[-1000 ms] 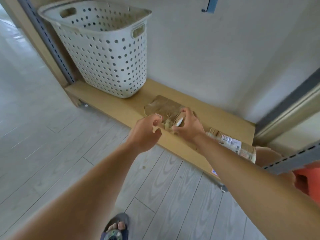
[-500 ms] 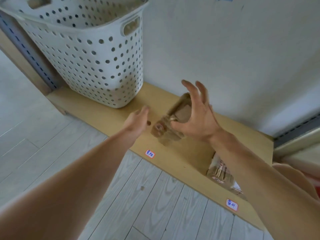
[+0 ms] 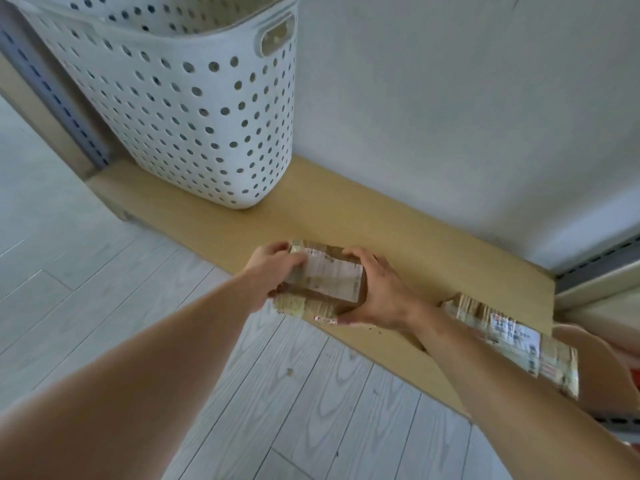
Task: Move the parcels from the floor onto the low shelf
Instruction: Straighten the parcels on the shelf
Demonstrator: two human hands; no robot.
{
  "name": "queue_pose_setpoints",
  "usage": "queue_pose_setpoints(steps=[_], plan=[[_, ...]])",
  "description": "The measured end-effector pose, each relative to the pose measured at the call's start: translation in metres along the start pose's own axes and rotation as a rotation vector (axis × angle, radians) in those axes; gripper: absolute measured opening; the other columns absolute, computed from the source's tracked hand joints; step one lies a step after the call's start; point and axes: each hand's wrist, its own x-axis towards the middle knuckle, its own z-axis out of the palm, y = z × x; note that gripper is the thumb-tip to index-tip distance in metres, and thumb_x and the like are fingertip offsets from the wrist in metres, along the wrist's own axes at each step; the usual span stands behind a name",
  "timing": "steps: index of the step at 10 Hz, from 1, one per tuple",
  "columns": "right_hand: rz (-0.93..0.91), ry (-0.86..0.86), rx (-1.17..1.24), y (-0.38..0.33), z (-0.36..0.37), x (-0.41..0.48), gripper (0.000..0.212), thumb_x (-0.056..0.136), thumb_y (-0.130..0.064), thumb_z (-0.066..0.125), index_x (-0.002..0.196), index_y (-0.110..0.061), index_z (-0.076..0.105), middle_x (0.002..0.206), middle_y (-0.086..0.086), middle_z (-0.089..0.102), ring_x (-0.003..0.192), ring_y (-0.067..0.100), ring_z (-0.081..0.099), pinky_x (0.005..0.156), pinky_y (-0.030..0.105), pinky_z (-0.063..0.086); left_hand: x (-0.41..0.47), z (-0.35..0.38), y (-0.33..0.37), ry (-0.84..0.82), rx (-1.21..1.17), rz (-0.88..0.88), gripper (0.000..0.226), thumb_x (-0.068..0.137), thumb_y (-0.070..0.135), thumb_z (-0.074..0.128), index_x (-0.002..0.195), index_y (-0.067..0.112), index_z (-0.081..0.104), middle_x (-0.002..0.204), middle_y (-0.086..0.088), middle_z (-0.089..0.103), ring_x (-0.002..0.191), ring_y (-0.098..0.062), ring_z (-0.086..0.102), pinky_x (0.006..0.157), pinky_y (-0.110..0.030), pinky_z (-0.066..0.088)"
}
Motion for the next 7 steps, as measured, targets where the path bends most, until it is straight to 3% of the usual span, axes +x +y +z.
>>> queue_pose_setpoints(steps=[1,2,3,4,5,6,7], plan=[[0.003,0.276,0.039,-0.007,-0.014,0.005,0.105,0.052,-0.042,0.096,0.141,-0.035,0.042,0.134,0.008,0.044,0.123,0.029,0.051,0.11,0.04,0.045,-0.003,0.004,0.025,0.068,-0.137,0.178,0.047,0.086,0.03,0.065,0.133,0.023,0.062,0.126,-0.004,0.069,0.119,-0.031,0.064,0.105,-0.051,0.048],[0.06,0.381,0.003,-0.008,-0.012,0.017,0.093,0.061,-0.039,0.093,0.139,-0.033,0.043,0.137,0.011,0.038,0.123,0.035,0.051,0.105,0.042,0.049,0.004,0.012,0.044,0.147,-0.067,0.271,0.048,0.096,0.027,0.051,0.143,0.022,0.053,0.135,0.003,0.06,0.12,-0.019,0.058,0.099,-0.037,0.046],[0.215,0.219,-0.124,-0.002,0.004,0.022,0.093,0.075,-0.04,0.086,0.149,-0.042,0.029,0.155,0.014,0.02,0.125,0.043,0.056,0.103,0.045,0.05,0.0,0.014,0.029,0.061,0.178,0.274,0.026,0.096,0.015,0.045,0.107,0.024,0.067,0.095,0.0,0.062,0.079,-0.014,0.055,0.066,-0.03,0.039],[0.22,0.15,-0.108,0.007,0.008,0.014,0.106,0.08,-0.035,0.083,0.155,-0.051,0.009,0.169,0.015,-0.009,0.137,0.045,0.049,0.107,0.047,0.05,-0.002,0.01,0.012,0.034,0.357,0.342,0.036,0.094,0.009,0.045,0.126,0.017,0.061,0.111,-0.003,0.061,0.093,-0.017,0.052,0.077,-0.031,0.039],[0.128,0.203,-0.085,0.012,0.0,-0.021,0.099,0.086,-0.02,0.071,0.155,-0.053,0.008,0.172,0.008,-0.012,0.135,0.044,0.051,0.094,0.042,0.054,-0.019,0.01,0.011,0.046,0.53,0.416,0.039,0.098,0.012,0.044,0.135,0.018,0.055,0.118,0.001,0.051,0.105,-0.02,0.052,0.084,-0.031,0.037],[0.012,0.254,-0.075,0.021,-0.002,-0.076,0.083,0.089,-0.021,0.067,0.154,-0.042,0.02,0.164,0.007,0.024,0.109,0.032,0.065,0.082,0.038,0.055,-0.043,0.01,0.001,-0.09,0.702,0.348,0.04,0.1,0.013,0.043,0.137,0.006,0.055,0.134,-0.012,0.059,0.112,-0.025,0.058,0.086,-0.029,0.041],[-0.02,0.081,-0.051,0.042,0.01,-0.149,0.053,0.092,-0.03,0.067,0.139,-0.038,0.045,0.144,-0.001,0.051,0.114,0.016,0.061,0.094,0.035,0.052,-0.082,0.015,-0.017,-0.343,1.019,0.239,0.044,0.098,0.026,0.05,0.142,0.018,0.052,0.134,-0.002,0.059,0.098,-0.015,0.057,0.08,-0.027,0.044]])
